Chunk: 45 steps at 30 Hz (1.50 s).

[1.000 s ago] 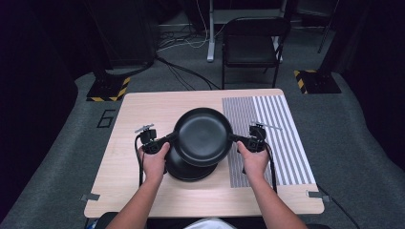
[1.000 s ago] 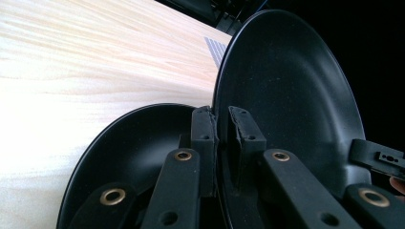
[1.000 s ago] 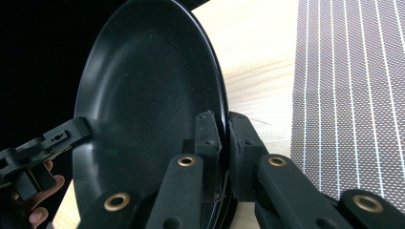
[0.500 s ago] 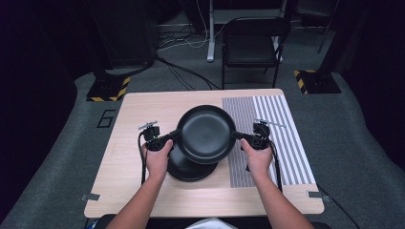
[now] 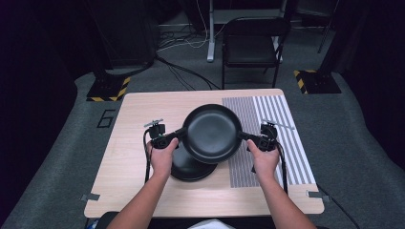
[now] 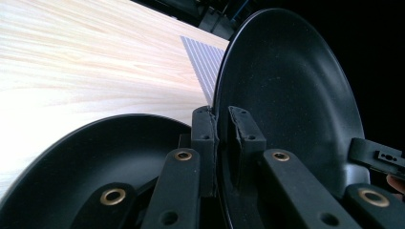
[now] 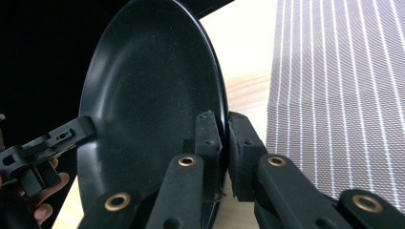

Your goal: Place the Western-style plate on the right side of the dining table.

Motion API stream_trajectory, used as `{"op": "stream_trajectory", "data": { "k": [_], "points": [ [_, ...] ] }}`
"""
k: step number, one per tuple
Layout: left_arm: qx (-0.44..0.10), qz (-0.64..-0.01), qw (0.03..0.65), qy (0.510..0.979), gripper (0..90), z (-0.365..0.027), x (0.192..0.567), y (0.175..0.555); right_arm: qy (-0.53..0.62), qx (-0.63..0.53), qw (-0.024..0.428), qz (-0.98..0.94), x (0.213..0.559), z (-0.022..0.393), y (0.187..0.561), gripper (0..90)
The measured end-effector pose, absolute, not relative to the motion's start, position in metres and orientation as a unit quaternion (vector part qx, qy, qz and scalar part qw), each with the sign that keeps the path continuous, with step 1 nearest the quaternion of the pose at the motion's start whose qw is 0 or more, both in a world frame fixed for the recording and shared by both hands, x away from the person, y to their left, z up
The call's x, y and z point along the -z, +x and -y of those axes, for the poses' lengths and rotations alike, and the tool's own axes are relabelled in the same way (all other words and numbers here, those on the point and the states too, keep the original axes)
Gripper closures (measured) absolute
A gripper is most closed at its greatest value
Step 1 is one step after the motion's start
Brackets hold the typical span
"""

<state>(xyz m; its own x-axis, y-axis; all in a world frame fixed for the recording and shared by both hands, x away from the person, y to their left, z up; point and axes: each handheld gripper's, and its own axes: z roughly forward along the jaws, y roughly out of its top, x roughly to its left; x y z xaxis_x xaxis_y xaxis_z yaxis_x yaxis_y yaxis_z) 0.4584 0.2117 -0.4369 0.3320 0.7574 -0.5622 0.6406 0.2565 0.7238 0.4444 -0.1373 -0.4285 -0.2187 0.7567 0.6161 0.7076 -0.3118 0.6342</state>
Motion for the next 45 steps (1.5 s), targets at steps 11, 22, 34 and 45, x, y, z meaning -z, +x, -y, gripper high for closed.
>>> {"op": "stream_trajectory", "data": {
  "k": [11,22,34,45],
  "points": [
    [-0.053,-0.568,0.544,0.615,82.1,-0.197,0.433,0.46,0.633,-0.517,0.028,-0.576,0.428,0.151,0.438,84.0],
    [-0.044,-0.56,0.552,0.617,82.1,-0.177,0.433,0.464,0.641,-0.517,0.042,-0.566,0.424,0.168,0.431,84.0],
    [-0.024,-0.556,0.557,0.617,81.9,-0.159,0.442,0.47,0.652,-0.511,0.056,-0.557,0.423,0.186,0.425,84.3],
    [-0.003,-0.547,0.554,0.628,82.0,-0.138,0.452,0.475,0.666,-0.504,0.068,-0.546,0.431,0.204,0.414,84.3]
  ]
}}
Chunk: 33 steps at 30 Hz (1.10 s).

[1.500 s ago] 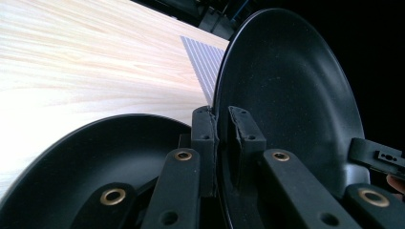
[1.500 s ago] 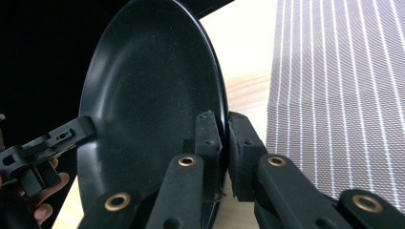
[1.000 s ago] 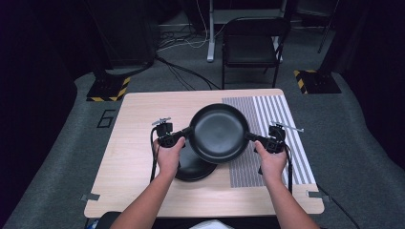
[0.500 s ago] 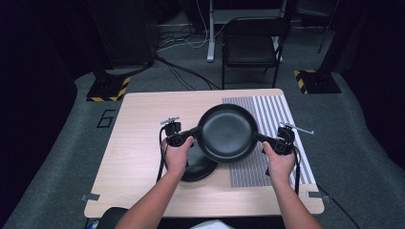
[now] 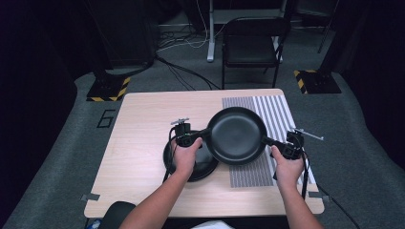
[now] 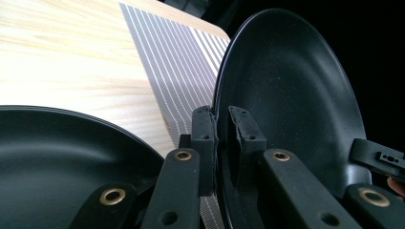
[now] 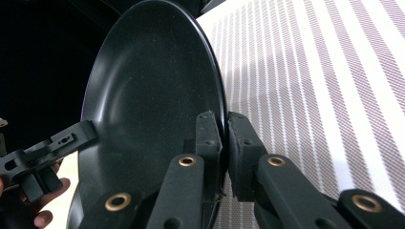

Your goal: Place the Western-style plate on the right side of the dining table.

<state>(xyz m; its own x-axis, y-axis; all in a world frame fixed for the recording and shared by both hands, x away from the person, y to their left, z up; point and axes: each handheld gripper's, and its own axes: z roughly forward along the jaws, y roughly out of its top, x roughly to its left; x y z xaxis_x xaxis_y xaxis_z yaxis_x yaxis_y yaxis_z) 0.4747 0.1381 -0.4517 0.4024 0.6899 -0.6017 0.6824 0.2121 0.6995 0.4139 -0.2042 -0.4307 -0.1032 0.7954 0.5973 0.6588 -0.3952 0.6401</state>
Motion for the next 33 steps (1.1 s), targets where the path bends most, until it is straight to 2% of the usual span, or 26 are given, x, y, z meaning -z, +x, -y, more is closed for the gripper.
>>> {"op": "stream_trajectory", "data": {
  "k": [24,33],
  "points": [
    [0.03,-0.518,0.553,0.652,81.9,-0.093,0.458,0.473,0.692,-0.503,0.092,-0.509,0.435,0.242,0.379,84.6],
    [0.035,-0.516,0.554,0.653,82.0,-0.086,0.458,0.476,0.697,-0.504,0.093,-0.501,0.435,0.248,0.376,84.5]
  ]
}}
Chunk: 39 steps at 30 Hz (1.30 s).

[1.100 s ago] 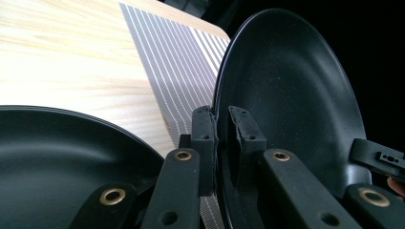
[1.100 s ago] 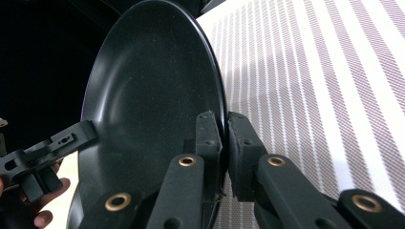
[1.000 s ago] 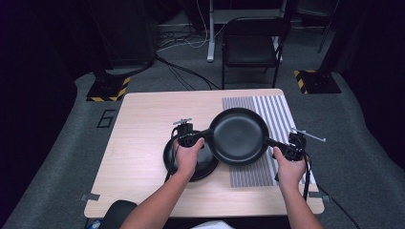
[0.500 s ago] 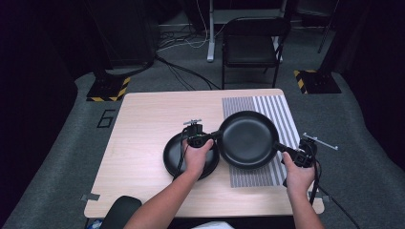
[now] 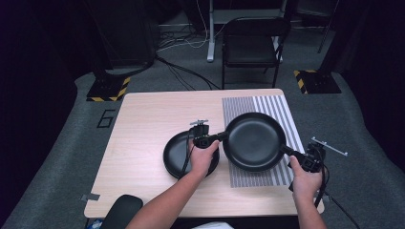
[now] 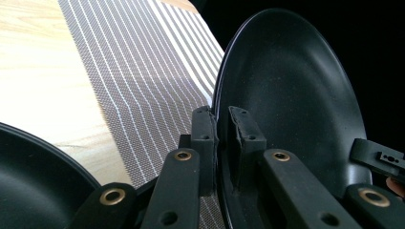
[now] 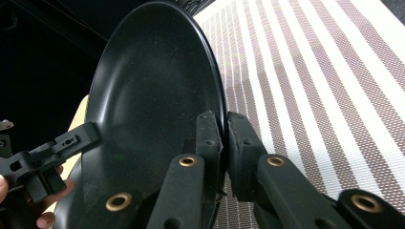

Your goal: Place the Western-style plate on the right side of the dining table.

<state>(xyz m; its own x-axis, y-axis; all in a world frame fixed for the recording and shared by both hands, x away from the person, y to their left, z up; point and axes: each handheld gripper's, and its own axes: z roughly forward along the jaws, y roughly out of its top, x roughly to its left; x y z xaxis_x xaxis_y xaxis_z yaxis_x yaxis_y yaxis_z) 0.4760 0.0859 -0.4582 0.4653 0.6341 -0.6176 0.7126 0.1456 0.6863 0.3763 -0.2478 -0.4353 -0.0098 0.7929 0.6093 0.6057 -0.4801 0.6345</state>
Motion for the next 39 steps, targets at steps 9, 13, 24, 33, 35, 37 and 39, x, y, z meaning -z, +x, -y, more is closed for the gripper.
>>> {"op": "stream_trajectory", "data": {
  "k": [9,13,24,33,35,37,39],
  "points": [
    [0.043,-0.516,0.55,0.655,82.0,-0.077,0.466,0.477,0.704,-0.498,0.092,-0.498,0.441,0.255,0.374,84.5],
    [0.048,-0.523,0.547,0.652,82.1,-0.073,0.472,0.479,0.711,-0.495,0.087,-0.491,0.448,0.259,0.375,84.5],
    [0.053,-0.539,0.543,0.641,81.8,-0.065,0.487,0.489,0.717,-0.489,0.089,-0.488,0.456,0.265,0.387,84.8],
    [0.054,-0.545,0.536,0.642,81.7,-0.06,0.495,0.496,0.721,-0.485,0.079,-0.489,0.465,0.27,0.395,84.9],
    [0.056,-0.546,0.534,0.643,81.7,-0.058,0.498,0.498,0.726,-0.482,0.074,-0.486,0.467,0.272,0.397,85.0],
    [0.057,-0.548,0.532,0.643,81.6,-0.056,0.5,0.499,0.728,-0.481,0.072,-0.483,0.469,0.274,0.399,85.0],
    [0.056,-0.549,0.531,0.642,81.7,-0.055,0.501,0.5,0.734,-0.48,0.063,-0.477,0.471,0.275,0.401,85.0]
  ]
}}
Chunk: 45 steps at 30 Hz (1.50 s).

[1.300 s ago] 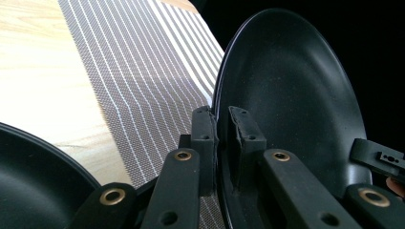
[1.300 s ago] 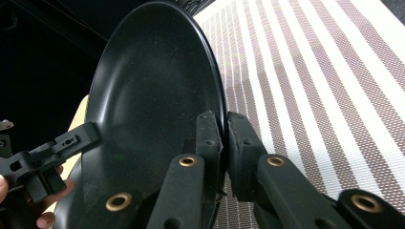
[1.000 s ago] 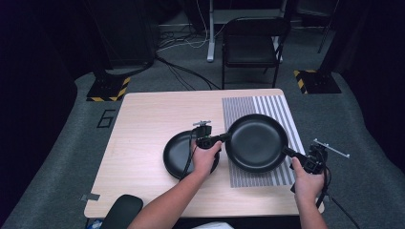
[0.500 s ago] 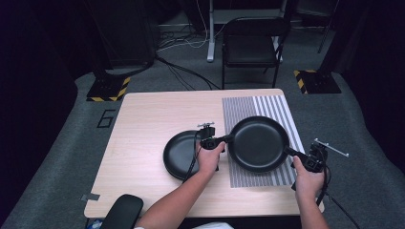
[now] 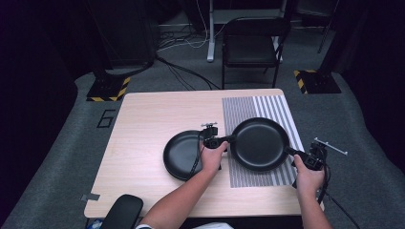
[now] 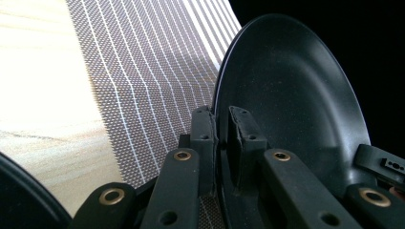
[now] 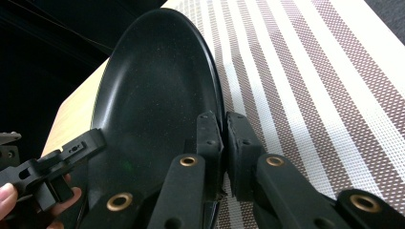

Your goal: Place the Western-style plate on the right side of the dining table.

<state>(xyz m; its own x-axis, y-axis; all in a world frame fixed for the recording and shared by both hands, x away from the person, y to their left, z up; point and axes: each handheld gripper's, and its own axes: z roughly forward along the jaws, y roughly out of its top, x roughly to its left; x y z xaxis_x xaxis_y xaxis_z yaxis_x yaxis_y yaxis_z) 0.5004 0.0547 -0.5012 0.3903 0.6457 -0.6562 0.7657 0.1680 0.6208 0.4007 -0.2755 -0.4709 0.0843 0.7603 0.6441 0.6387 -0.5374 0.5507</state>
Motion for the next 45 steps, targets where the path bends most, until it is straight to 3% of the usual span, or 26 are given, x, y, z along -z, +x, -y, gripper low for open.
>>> {"op": "stream_trajectory", "data": {
  "k": [28,45],
  "points": [
    [0.041,-0.583,0.515,0.627,82.4,-0.038,0.509,0.541,0.751,-0.481,0.026,-0.451,0.495,0.291,0.45,85.1],
    [0.041,-0.587,0.505,0.631,82.1,-0.033,0.51,0.542,0.753,-0.473,0.05,-0.455,0.497,0.291,0.451,84.6]
  ]
}}
